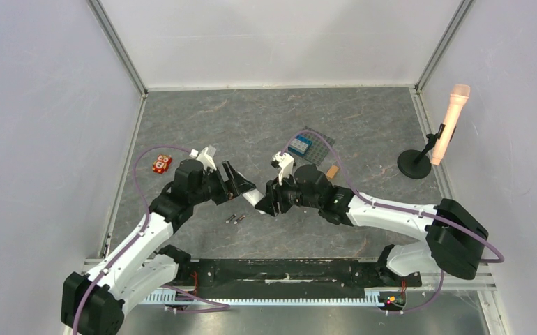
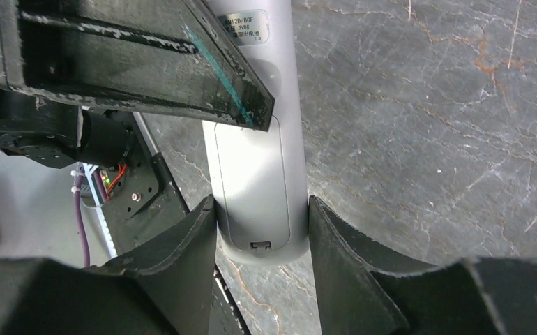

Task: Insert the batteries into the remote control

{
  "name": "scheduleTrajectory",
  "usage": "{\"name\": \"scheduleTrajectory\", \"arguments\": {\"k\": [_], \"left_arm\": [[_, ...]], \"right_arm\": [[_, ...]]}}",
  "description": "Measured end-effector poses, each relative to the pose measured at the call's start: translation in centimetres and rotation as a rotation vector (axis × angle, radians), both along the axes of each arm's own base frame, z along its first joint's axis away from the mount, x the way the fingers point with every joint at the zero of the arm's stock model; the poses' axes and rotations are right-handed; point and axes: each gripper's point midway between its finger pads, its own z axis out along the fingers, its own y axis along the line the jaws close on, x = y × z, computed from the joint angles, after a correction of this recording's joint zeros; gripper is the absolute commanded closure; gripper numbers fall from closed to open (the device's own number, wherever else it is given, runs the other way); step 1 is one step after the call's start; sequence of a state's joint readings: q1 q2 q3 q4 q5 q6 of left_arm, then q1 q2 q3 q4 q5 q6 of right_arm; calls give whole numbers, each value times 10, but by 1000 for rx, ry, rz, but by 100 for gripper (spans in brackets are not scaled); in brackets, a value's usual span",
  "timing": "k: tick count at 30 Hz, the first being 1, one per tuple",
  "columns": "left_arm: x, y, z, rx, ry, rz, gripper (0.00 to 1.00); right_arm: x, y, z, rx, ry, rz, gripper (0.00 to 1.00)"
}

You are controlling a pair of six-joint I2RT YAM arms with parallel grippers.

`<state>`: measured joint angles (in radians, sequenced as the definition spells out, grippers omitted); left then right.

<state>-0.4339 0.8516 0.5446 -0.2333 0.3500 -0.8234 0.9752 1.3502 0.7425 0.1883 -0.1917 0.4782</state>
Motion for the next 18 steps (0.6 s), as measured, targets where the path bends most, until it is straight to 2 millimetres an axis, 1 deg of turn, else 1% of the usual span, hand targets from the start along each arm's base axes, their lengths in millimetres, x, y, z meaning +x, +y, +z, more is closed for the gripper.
{"name": "scheduleTrajectory", "arguments": {"k": [2,5,7,13,18], "left_arm": [[1,-1,0,-6,6,5,26],[4,-3,1,-22,10,14,32],[5,-4,2,-29,12,19,34],[7,-4,0,-40,17,36,33],[8,-2,-2,-56,22,65,45]], "right_arm": [[1,3,3,20,2,4,73],[3,6,3,32,12,4,72],[3,7,2,32,19,4,72],[3,8,-1,30,31,2,72],[3,8,0,36,40,-2,71]]}}
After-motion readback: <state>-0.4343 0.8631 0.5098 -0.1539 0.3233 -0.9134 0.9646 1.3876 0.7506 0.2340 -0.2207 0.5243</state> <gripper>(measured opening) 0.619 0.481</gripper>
